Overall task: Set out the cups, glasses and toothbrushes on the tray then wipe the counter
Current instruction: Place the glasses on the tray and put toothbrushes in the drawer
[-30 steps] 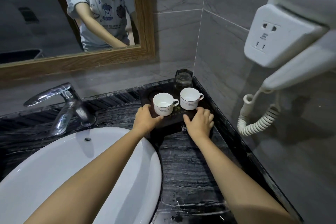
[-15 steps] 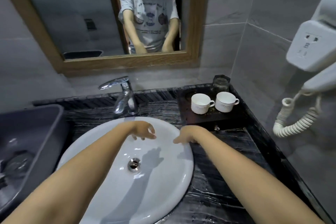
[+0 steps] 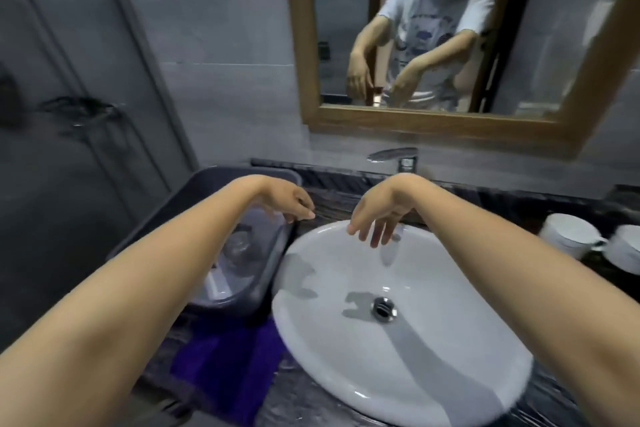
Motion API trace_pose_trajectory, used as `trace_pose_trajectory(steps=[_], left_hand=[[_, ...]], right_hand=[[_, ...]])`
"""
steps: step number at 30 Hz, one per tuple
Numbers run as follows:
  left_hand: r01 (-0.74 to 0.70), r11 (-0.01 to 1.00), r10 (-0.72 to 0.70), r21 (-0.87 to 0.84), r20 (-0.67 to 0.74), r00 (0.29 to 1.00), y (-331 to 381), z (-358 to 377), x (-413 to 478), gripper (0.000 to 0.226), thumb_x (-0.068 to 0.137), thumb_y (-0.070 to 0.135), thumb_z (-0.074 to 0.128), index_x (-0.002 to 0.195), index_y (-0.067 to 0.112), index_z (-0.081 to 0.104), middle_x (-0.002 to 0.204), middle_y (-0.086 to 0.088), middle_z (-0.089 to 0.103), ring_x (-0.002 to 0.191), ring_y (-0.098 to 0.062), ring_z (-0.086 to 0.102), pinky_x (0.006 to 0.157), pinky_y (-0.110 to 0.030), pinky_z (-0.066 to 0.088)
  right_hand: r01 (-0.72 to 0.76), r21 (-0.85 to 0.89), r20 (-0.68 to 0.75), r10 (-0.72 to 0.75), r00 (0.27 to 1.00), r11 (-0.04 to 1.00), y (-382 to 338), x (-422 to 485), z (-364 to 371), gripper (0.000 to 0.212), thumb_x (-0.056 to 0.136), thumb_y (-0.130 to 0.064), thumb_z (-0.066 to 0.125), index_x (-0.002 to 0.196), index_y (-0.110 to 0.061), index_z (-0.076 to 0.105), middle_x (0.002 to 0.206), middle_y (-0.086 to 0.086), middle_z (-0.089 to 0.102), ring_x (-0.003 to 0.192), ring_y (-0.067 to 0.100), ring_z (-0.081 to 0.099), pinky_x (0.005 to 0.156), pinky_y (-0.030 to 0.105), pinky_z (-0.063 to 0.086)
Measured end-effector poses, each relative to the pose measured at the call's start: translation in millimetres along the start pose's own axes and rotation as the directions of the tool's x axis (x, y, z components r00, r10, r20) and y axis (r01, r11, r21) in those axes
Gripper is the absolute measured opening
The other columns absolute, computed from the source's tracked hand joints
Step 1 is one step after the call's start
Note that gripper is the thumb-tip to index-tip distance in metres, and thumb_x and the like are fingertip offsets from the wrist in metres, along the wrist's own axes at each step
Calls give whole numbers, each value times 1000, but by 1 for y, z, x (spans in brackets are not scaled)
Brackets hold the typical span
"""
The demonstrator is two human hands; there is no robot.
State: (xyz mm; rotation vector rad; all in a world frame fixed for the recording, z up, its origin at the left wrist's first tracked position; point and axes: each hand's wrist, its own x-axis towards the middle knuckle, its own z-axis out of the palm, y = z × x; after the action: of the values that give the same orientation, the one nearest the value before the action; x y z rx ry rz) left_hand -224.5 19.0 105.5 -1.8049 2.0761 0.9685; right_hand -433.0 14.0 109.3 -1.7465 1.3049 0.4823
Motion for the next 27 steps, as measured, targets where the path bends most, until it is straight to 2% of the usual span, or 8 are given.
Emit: trace_pose_trajectory(steps=[3, 9, 13, 16, 18, 21, 23, 27], left_hand=[[43, 999, -43, -6, -72, 996, -27, -7, -11, 43, 89, 42, 54, 126, 20, 52, 112, 2, 59, 91, -15, 59, 64, -26, 48], [122, 974, -158, -190, -193, 968, -128, 5, -29, 57, 89, 37, 57, 138, 16, 36, 113, -4, 57, 91, -19, 58, 73, -34, 51], [119, 930, -222, -347, -275, 935, -178, 21, -27, 65, 85, 39, 62, 139, 16, 35, 119, -8, 56, 96, -21, 56, 76, -36, 53], [135, 937, -261, -322, -386, 885, -205, 35, -19, 68, 85, 36, 63, 141, 12, 32, 134, -11, 53, 118, -26, 54, 96, -35, 46], [148, 928, -294, -341, -428, 855, -219, 43, -10, 70, 85, 33, 63, 142, 10, 30, 139, -13, 49, 123, -28, 50, 100, -32, 39], [165, 882, -371, -441, -434, 821, -240, 55, 10, 72, 85, 33, 64, 142, 9, 29, 141, -14, 47, 125, -30, 48, 99, -34, 39], [193, 814, -456, -548, -397, 797, -251, 61, 24, 74, 84, 34, 65, 143, 7, 28, 143, -15, 44, 127, -31, 46, 99, -35, 39], [270, 719, -563, -641, -308, 767, -260, 67, 48, 73, 83, 34, 66, 138, 1, 32, 137, -16, 48, 120, -32, 51, 87, -33, 43]], right_hand=[[74, -4, -8, -74, 997, 997, -26, 6, -4, 45, 90, -32, 59, 126, -6, 52, 126, 14, 59, 107, 32, 62, 93, 42, 53], [180, -94, -83, -188, 979, 979, -113, 54, 12, 47, 90, -29, 60, 126, 0, 52, 113, 18, 61, 89, 29, 65, 84, 40, 56], [213, -198, -130, -241, 962, 957, -146, 92, 29, 56, 87, -40, 61, 130, -7, 50, 121, 12, 58, 108, 27, 60, 86, 35, 55], [195, -294, -152, -247, 957, 936, -159, 122, 41, 83, 81, -55, 61, 146, -14, 28, 150, 5, 35, 133, 26, 42, 107, 39, 40], [203, -304, -156, -259, 953, 931, -161, 140, 48, 94, 78, -57, 62, 150, -16, 16, 157, 3, 21, 142, 25, 28, 115, 40, 28], [209, -303, -203, -277, 939, 930, -158, 163, 58, 99, 76, -55, 66, 150, -16, 12, 158, 5, 16, 145, 26, 20, 117, 40, 23], [211, -295, -225, -282, 933, 932, -156, 175, 64, 103, 73, -56, 68, 150, -17, 12, 158, 7, 17, 145, 27, 18, 117, 44, 24], [237, -218, -275, -293, 916, 947, -153, 189, 74, 103, 73, -48, 73, 149, -14, 13, 155, 11, 23, 143, 29, 21, 116, 43, 26]])
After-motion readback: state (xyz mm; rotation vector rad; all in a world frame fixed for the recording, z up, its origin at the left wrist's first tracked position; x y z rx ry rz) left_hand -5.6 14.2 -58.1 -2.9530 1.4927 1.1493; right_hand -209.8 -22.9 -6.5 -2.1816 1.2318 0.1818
